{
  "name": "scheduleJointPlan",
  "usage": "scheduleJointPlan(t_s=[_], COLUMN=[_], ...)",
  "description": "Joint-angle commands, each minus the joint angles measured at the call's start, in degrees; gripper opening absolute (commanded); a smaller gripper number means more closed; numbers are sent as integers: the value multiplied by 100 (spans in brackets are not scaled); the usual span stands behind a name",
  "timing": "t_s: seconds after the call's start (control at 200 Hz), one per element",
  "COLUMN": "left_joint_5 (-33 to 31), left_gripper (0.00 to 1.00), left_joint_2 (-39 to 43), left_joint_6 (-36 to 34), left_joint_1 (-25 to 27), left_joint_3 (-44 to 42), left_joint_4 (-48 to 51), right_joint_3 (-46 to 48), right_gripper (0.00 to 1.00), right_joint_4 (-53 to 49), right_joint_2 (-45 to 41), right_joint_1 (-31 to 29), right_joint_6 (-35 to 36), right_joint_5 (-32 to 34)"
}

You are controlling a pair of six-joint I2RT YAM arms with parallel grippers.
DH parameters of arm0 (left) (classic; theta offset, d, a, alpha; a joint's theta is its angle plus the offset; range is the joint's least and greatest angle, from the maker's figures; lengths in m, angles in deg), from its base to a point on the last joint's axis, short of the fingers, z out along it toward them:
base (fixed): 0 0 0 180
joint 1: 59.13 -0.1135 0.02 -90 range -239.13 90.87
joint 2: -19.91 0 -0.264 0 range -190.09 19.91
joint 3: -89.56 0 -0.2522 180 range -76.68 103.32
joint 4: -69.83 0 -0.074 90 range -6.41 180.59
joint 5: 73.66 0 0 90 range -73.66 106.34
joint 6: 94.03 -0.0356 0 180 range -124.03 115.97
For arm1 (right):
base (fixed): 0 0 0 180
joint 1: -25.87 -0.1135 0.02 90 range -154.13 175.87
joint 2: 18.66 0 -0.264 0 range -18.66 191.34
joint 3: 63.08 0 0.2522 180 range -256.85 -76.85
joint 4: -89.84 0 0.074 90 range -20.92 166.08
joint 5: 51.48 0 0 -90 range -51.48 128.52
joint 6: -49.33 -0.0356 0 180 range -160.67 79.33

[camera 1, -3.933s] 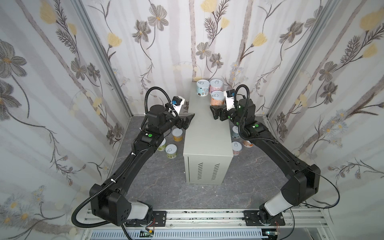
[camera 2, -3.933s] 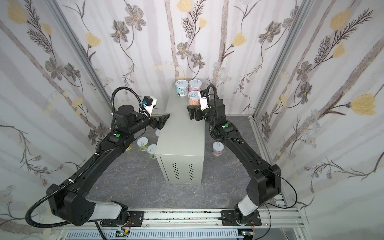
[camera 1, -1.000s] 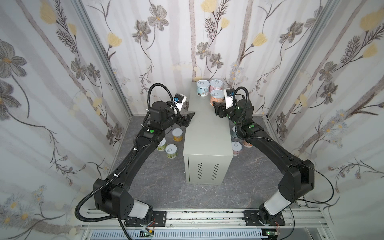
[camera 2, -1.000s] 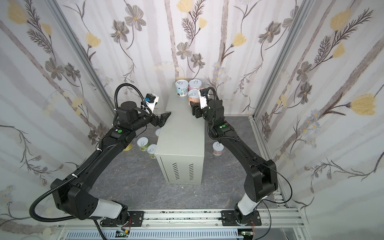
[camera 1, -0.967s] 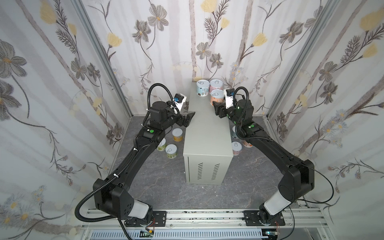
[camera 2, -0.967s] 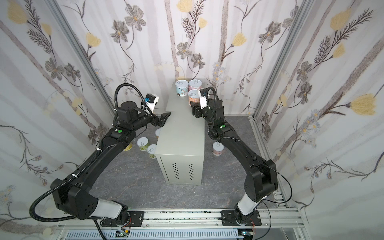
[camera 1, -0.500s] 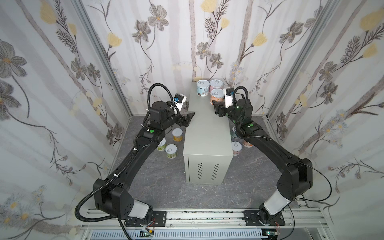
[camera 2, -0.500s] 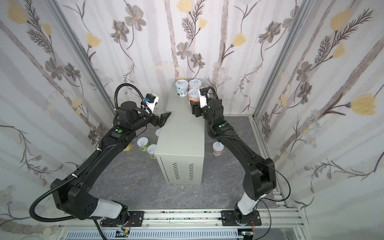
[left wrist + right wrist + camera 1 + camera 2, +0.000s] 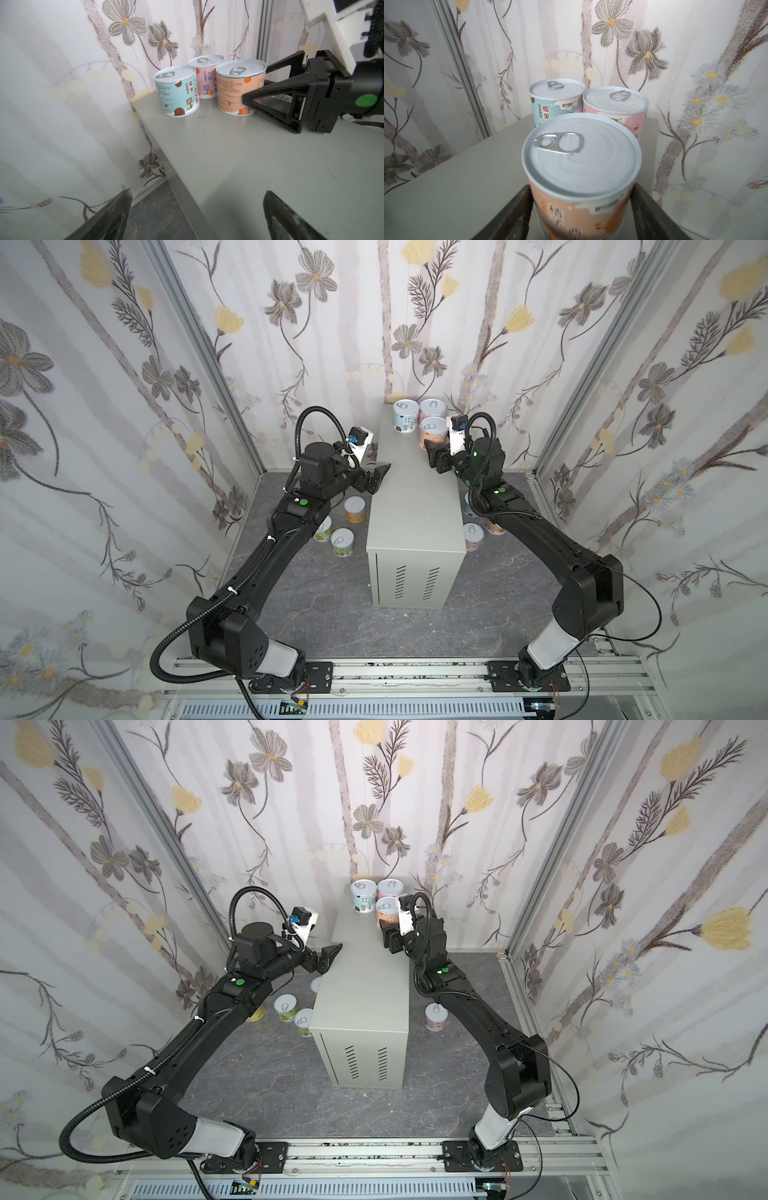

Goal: Place and organize the canned foods onto the counter

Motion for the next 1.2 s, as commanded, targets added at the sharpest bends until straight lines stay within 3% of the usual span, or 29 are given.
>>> scheduleJointPlan(t_s=[0.0,0.345,0.525,0.829,1.194], left_joint_5=[40,39,-123,-79,-2001], left_gripper=[100,100,100,100,100], left_joint_2=[-29,29,146,748,1046], left_joint_6=[-135,-70,25,815,1720], left_joint_1=[-6,-7,-8,-418,-526], left_joint_3=[26,-20,-122,-637,-1676], left_joint_4=[165,99,4,-409,374], right_joint_3=[12,77,96,257,881], right_gripper=[74,76,84,100,100], right_joint_4=[-120,-136,-128,-93,-16], right_joint_2=[-1,-48,-91,-274,-1123], right_joint_1=[-1,-8,-10,-1,16], right_joint_6=[-25,-47,-47,-13,48], right_joint_5=[-26,-157,-122,-158,-72])
